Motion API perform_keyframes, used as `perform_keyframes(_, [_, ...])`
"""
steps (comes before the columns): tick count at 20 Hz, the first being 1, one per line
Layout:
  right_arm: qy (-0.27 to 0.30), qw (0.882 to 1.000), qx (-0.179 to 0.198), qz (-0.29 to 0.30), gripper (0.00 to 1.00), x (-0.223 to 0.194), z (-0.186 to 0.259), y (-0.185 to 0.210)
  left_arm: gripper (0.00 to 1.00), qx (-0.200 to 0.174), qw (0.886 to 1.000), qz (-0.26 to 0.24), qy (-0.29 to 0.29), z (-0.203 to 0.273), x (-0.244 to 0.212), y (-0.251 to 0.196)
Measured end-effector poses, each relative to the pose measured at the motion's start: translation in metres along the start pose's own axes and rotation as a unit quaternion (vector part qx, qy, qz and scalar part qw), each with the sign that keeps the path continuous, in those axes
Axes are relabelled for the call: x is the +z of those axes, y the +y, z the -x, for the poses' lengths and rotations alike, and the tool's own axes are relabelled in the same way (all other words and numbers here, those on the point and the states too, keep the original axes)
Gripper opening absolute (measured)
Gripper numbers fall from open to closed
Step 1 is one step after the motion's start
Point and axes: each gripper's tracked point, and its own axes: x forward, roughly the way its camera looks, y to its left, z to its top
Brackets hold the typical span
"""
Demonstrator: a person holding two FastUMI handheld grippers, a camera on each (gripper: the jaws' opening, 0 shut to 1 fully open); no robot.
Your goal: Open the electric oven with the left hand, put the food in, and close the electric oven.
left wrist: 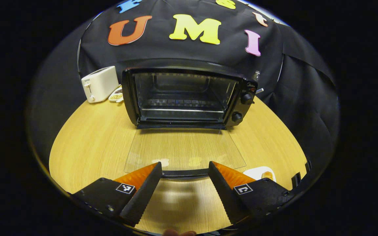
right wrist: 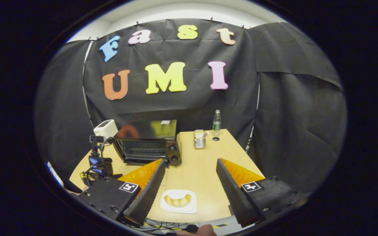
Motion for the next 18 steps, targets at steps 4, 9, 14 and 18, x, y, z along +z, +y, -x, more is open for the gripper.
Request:
perform_keyframes(4, [0.018, 1.000, -0.005, -0.012, 0.97, -0.020, 0.006, 0.007, 0.94, -0.008, 0.998, -0.011, -0.069, 0.049, 0.032, 0.001])
perform_keyframes(9, [0.086, 0.995, 0.001, -0.052, 0.97, -0.076, -0.002, 0.016, 0.94, -0.003, 0.991, 0.006, -0.136, 0.114, 0.060, 0.008])
perform_keyframes(14, [0.150, 0.987, 0.011, -0.054, 0.98, -0.136, -0.043, 0.033, 0.94, 0.010, 0.987, 0.020, -0.158, 0.160, 0.067, 0.019])
perform_keyframes(18, [0.204, 0.978, 0.023, -0.036, 0.96, -0.182, -0.075, 0.038, 0.94, 0.019, 0.985, 0.035, -0.169, 0.177, 0.086, 0.025])
